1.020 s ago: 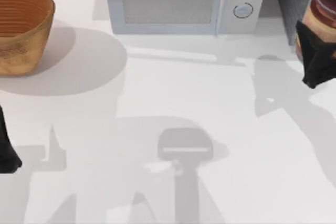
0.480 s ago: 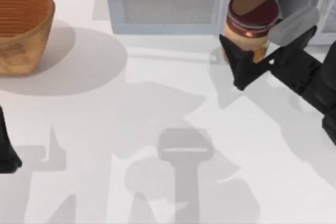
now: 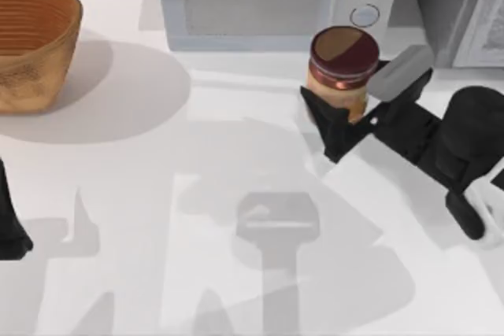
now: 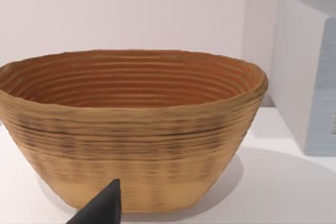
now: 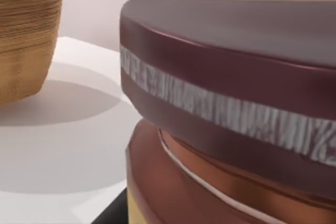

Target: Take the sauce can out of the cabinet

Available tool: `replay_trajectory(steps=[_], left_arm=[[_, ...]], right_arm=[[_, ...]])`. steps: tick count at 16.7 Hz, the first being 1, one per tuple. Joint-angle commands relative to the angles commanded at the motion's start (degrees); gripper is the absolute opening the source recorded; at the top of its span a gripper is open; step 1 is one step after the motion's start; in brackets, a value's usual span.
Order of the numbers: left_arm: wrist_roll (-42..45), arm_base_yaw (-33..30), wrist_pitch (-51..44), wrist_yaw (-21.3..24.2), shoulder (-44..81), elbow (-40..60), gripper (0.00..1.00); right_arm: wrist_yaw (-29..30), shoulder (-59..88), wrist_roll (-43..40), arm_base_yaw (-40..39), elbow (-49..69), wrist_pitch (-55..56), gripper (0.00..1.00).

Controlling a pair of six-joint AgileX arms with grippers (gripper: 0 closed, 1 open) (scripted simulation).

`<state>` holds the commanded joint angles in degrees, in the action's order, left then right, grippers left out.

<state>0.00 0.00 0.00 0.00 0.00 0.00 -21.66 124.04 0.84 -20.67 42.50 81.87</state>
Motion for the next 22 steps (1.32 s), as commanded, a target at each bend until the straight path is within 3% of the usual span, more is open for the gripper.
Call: replay_trajectory(steps=[7,16,21,22], left_arm=[[0.0,0.0,0.0,0.0,0.0,0.0,1.00],[0.0,0.0,0.0,0.0,0.0,0.0,1.00],[0.0,0.0,0.0,0.0,0.0,0.0,1.00],[0.0,0.0,0.0,0.0,0.0,0.0,1.00]], right_arm=[[0.1,0.5,0.0,-0.1,0.6,-0.3,0.00],[3.3,10.7,-0.1,-3.2,14.4,-3.7,0.00],[3.5,11.2,-0.1,-3.3,15.1,-3.9,0.00],[3.5,11.2,-0.1,-3.3,15.1,-3.9,0.08]])
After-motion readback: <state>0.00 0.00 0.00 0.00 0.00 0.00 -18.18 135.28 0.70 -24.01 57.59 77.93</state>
